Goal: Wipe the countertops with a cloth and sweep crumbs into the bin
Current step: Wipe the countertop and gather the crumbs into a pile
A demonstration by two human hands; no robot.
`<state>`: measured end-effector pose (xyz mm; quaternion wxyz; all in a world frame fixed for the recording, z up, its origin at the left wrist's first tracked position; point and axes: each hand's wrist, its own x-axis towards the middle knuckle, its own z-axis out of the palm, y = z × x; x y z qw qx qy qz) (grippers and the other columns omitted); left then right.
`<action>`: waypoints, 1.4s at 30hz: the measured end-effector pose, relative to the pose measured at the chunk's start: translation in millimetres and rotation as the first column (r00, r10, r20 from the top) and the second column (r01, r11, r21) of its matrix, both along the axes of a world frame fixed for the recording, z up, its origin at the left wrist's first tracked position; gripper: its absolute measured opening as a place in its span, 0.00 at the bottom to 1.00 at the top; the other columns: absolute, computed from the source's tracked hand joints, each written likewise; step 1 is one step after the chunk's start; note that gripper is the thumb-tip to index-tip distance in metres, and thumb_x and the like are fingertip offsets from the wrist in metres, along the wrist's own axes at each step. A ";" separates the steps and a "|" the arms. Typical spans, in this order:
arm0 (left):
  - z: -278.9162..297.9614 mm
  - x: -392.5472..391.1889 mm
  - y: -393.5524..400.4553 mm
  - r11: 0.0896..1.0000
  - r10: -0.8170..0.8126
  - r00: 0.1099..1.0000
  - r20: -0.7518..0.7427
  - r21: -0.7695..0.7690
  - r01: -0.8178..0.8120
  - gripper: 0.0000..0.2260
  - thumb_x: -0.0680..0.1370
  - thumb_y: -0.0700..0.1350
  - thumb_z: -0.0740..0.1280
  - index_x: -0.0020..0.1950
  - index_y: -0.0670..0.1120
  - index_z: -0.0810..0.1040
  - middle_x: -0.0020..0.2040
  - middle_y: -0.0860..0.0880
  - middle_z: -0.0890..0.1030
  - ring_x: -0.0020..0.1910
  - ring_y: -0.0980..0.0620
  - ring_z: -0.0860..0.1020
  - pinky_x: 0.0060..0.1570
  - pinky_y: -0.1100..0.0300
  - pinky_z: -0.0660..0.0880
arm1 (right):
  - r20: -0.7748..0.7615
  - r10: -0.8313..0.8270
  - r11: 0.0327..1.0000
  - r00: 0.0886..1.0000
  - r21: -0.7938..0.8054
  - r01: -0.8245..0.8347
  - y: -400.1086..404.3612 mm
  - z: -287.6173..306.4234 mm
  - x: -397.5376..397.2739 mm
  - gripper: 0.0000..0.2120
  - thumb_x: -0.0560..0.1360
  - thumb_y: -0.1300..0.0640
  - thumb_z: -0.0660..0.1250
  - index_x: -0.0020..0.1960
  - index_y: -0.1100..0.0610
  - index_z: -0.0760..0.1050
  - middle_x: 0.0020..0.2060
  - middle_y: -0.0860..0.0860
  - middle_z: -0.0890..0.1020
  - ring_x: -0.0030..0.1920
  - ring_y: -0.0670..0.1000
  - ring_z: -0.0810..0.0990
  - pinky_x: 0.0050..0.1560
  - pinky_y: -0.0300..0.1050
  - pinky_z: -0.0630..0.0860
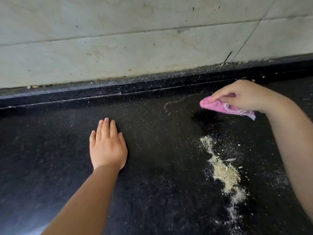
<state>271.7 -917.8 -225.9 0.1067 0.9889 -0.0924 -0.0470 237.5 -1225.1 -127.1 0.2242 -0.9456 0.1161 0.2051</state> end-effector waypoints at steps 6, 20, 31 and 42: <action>8.9 -2.5 -7.1 0.989 -0.021 1.000 -0.014 0.146 0.023 0.21 0.81 0.46 0.48 0.74 0.43 0.56 0.75 0.47 0.54 0.74 0.50 0.49 0.70 0.51 0.47 | 0.197 -0.084 0.981 0.977 -0.158 0.116 -7.5 -37.6 24.0 0.16 0.76 0.67 0.56 0.61 0.60 0.74 0.60 0.58 0.77 0.46 0.53 0.77 0.46 0.34 0.69; -10.4 -22.7 -101.5 0.950 -0.308 0.949 0.068 -0.041 0.311 0.21 0.77 0.46 0.53 0.62 0.37 0.74 0.64 0.40 0.74 0.66 0.40 0.69 0.64 0.48 0.53 | 0.322 -0.092 0.995 0.942 0.002 0.096 -49.9 -23.5 -4.9 0.16 0.76 0.71 0.54 0.57 0.63 0.77 0.56 0.48 0.76 0.42 0.34 0.77 0.45 0.27 0.70; -11.5 -21.7 -105.8 0.959 -0.284 0.953 0.102 0.039 0.281 0.21 0.75 0.46 0.51 0.57 0.37 0.77 0.57 0.39 0.78 0.58 0.39 0.76 0.64 0.53 0.58 | 0.069 0.177 0.978 0.982 0.103 -0.183 -46.3 -45.1 -43.5 0.16 0.76 0.65 0.58 0.56 0.49 0.76 0.57 0.42 0.73 0.41 0.39 0.75 0.44 0.25 0.71; -14.2 -20.7 -106.6 0.960 -0.281 0.947 0.153 0.061 0.275 0.20 0.75 0.45 0.51 0.57 0.37 0.77 0.57 0.39 0.78 0.58 0.39 0.76 0.61 0.54 0.56 | 0.332 -0.104 0.989 0.937 -0.064 0.133 -48.5 -52.4 -5.2 0.14 0.75 0.70 0.54 0.51 0.68 0.78 0.60 0.56 0.77 0.56 0.54 0.74 0.62 0.35 0.54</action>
